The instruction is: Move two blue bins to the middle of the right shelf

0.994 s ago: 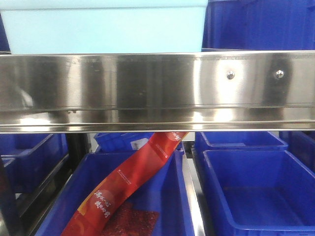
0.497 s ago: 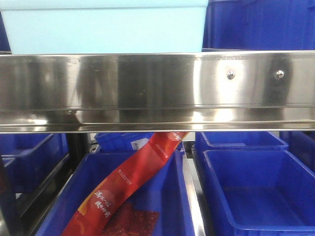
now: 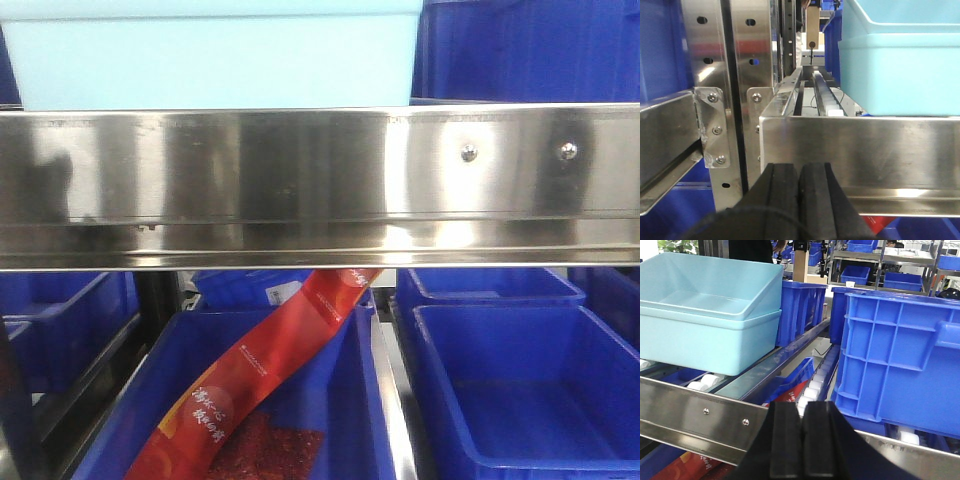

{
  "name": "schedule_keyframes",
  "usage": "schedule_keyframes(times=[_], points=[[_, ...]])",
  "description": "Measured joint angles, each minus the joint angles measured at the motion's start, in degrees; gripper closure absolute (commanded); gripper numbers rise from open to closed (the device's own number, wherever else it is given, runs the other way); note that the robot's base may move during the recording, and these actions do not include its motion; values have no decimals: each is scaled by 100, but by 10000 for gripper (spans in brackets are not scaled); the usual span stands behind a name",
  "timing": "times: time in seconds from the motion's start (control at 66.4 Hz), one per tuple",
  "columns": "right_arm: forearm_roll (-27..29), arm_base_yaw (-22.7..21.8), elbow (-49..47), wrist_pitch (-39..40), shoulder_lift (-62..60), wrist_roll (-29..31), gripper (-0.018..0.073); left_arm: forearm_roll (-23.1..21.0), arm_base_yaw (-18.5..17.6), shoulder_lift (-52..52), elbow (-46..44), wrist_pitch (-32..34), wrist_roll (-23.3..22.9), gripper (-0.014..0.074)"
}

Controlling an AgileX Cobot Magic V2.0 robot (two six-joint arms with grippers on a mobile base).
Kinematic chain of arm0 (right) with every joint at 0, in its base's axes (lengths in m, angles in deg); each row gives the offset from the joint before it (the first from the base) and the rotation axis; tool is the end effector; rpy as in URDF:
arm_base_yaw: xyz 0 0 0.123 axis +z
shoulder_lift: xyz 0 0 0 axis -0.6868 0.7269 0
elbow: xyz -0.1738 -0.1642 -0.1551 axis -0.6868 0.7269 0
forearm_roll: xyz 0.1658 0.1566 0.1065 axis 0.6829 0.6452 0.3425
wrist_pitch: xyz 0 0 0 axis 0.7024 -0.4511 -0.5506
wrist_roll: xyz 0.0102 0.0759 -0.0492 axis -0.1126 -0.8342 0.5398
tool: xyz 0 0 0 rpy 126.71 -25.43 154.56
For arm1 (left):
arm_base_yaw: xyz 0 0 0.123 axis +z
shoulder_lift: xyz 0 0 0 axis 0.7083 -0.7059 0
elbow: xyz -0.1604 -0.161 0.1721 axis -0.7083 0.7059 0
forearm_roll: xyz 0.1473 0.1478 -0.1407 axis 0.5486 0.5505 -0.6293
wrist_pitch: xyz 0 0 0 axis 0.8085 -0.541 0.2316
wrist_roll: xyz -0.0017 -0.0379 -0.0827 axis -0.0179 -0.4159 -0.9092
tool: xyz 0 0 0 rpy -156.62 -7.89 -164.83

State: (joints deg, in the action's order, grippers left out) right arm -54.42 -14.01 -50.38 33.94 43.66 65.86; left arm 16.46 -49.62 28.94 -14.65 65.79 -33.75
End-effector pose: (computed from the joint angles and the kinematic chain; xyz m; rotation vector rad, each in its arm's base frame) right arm 0.0279 -0.0013 0.3043 -0.3172 1.5877 0.2358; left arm 0.0568 -0.0046 0.2053 0.0948 1.5704 -0.0313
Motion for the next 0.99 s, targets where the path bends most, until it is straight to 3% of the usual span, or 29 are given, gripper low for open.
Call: schedule_keyframes(times=[0.889,0.994], points=[[-58,0,0,0,0,0,721,-11,0,9,11,31,11,707],[40,-235,0,16,0,0,721,-11,0,9,11,31,11,707]])
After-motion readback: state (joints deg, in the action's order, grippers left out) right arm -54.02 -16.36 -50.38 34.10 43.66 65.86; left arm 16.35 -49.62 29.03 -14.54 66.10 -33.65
